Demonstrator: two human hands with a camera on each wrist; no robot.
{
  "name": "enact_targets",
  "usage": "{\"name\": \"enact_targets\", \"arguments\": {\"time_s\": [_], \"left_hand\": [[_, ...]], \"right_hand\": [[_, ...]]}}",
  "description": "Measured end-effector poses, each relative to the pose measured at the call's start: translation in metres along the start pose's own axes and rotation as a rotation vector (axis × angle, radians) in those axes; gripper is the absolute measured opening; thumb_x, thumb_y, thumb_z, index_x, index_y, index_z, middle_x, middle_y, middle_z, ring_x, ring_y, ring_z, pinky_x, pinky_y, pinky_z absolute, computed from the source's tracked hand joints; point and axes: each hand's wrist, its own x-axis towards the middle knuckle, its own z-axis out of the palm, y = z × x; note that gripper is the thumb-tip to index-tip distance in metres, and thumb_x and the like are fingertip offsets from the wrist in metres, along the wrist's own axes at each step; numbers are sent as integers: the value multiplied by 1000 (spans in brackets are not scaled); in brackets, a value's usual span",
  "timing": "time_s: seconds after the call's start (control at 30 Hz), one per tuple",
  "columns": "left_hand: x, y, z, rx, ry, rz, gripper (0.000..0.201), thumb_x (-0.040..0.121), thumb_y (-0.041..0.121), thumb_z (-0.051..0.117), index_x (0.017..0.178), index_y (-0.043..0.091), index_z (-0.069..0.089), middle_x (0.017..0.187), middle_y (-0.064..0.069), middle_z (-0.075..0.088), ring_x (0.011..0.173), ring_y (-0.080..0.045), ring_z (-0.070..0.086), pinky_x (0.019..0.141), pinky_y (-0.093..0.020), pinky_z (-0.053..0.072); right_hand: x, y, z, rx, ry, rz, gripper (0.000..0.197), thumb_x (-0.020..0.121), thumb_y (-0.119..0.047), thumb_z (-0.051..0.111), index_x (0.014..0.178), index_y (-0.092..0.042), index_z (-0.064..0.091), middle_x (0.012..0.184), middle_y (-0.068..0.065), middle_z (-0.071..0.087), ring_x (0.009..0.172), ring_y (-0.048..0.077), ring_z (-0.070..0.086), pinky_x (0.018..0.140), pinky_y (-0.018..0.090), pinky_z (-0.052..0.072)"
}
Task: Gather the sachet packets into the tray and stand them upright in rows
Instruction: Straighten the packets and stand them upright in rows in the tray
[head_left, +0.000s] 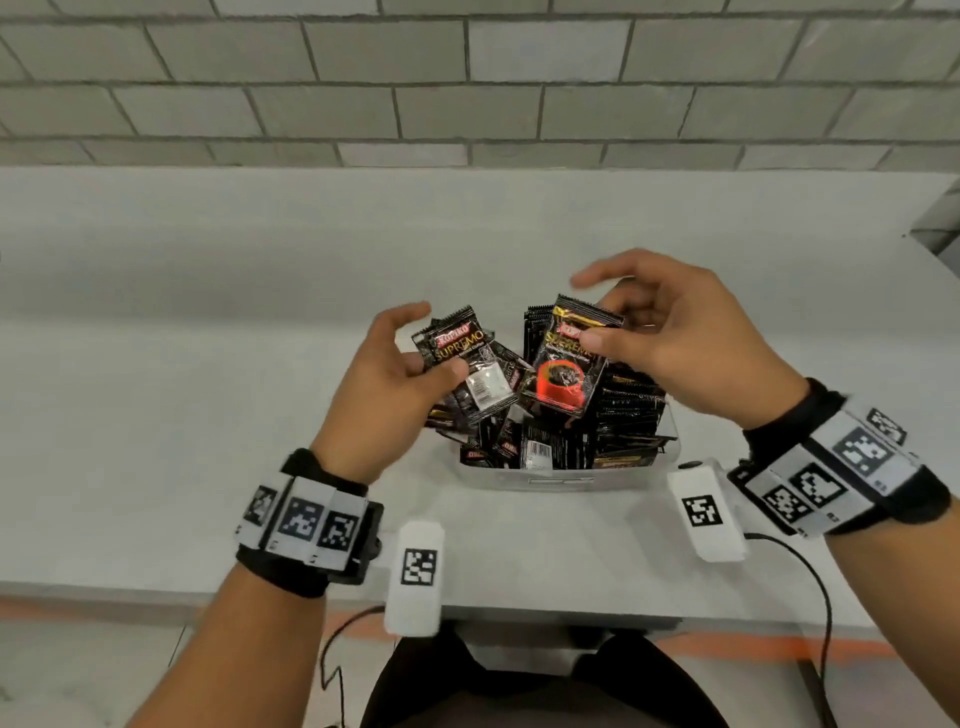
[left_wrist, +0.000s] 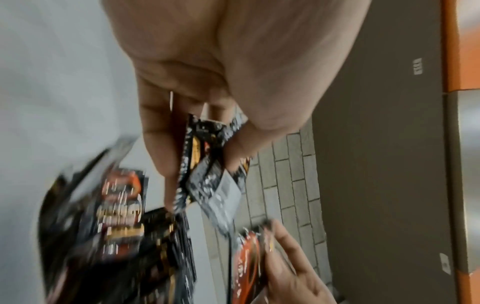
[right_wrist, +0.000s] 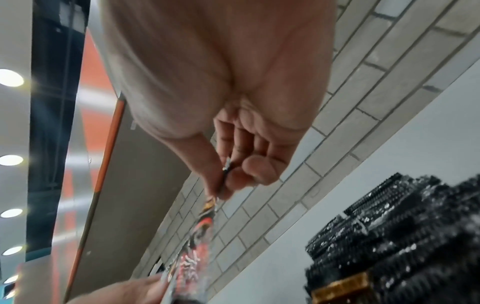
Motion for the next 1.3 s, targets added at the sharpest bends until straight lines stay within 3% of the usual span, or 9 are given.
{"name": "enact_targets", "arguments": {"time_s": [0.1,0.2,0.33,0.43,0.47,0.53,0.73,1.13,1.3], "left_hand": [[5,16,-18,272,-189,34,22,94,12,71,113,22,72,95,-3,80,86,-25,77,86,-56,59],[10,34,-14,538,-467,147,21,94,18,71,107,34,74,97,6,78,91,-20,74,87,-44,58],[29,38,18,911,-748,195,28,90,24,72,115,36,71,109,11,72,101,-11,66,92,-40,53],[37,40,41,997,-1026,143,48,87,27,70,106,69,59,144,14,56,130,-11,52,110,-38,41],[40,39,47,1047,-1096,101,50,88,25,70,111,69,58,152,16,48,138,-11,46,115,-38,37],[43,34,52,1170,-1178,0,49,92,22,68,135,41,59,160,17,37,145,-11,36,121,-37,29],[49,29,38,1314,-1177,-23,54,74,48,57,124,31,66,127,-2,69,117,-24,63,102,-47,51],[54,32,40,1423,-1124,35,49,73,45,50,113,20,65,107,-8,72,98,-28,67,86,-51,56],[52,34,32,1319,-1020,59,52,77,49,55,124,28,64,112,-3,71,102,-23,67,90,-45,55]], "right_hand": [[2,3,-9,-85,-3,78,34,78,-7,84,105,-24,73,84,7,73,62,17,67,63,29,59],[3,11,-5,-390,-86,65,20,75,-14,86,85,-26,74,74,-10,70,62,1,65,63,14,51],[8,18,3,-618,-218,18,20,75,-15,83,77,-28,68,73,-13,68,70,4,64,72,28,56],[11,22,9,-744,-260,-55,17,75,-12,76,78,-24,64,73,-11,62,70,11,59,68,35,54],[12,23,10,-770,-269,-63,16,75,-12,74,78,-24,63,73,-11,61,70,11,58,67,36,53],[13,26,12,-791,-298,-54,18,75,-12,72,76,-25,60,71,-11,59,68,9,55,66,38,53],[16,37,14,-827,-337,-35,18,74,-10,68,73,-23,55,69,-8,57,66,13,54,64,43,53],[22,30,11,-871,-308,21,22,78,-44,80,83,-28,66,74,-13,62,73,10,59,61,29,47],[22,32,14,-834,-295,23,17,82,-38,79,75,-27,68,68,-13,64,70,7,62,62,30,51]]}}
